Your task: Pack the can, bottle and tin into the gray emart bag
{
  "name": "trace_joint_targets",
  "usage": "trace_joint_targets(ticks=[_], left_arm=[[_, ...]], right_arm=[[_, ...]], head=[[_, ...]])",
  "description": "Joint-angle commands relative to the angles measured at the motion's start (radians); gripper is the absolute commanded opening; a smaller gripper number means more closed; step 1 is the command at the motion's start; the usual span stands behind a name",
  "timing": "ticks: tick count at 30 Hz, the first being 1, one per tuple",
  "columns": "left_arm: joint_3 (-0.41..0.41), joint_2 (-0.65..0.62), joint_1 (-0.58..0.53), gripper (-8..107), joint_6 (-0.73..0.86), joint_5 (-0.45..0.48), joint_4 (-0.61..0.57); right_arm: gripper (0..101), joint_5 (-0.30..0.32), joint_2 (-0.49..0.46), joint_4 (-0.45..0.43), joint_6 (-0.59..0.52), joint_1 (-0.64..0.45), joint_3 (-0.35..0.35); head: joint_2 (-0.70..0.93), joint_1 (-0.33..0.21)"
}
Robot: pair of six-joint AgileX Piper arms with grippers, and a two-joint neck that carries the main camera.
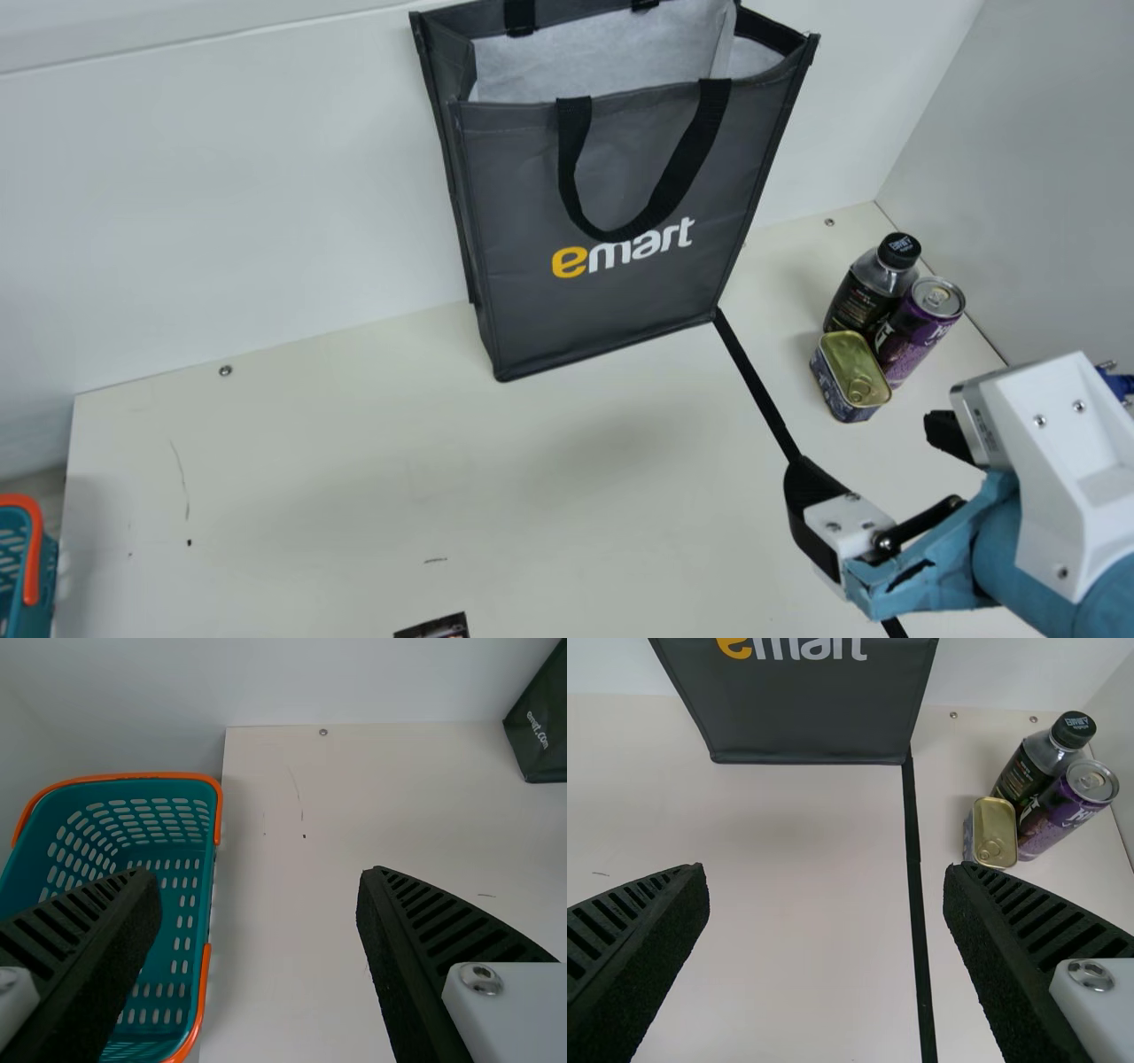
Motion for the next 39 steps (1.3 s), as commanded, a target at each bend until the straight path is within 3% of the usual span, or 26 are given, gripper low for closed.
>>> trace_joint_targets(ticks=[1,27,39], left_arm=[[0.000,0.000,0.000,90,0.000,0.000,0.000],[0.000,0.000,0.000,90,0.000,0.000,0.000],[0.000,0.000,0.000,90,0.000,0.000,0.000]], right_arm=[[91,0.000,0.000,0.000,0.000,0.000,0.000],[91,-0.002,0.003,-0.003,0.004,0.001,-0.003],[91,-0.002,0.046,-0.013,-0.003,0.003,-0.065]], head=[[-0.001,-0.023],[-0.001,-0.023],[-0.001,-0.023]])
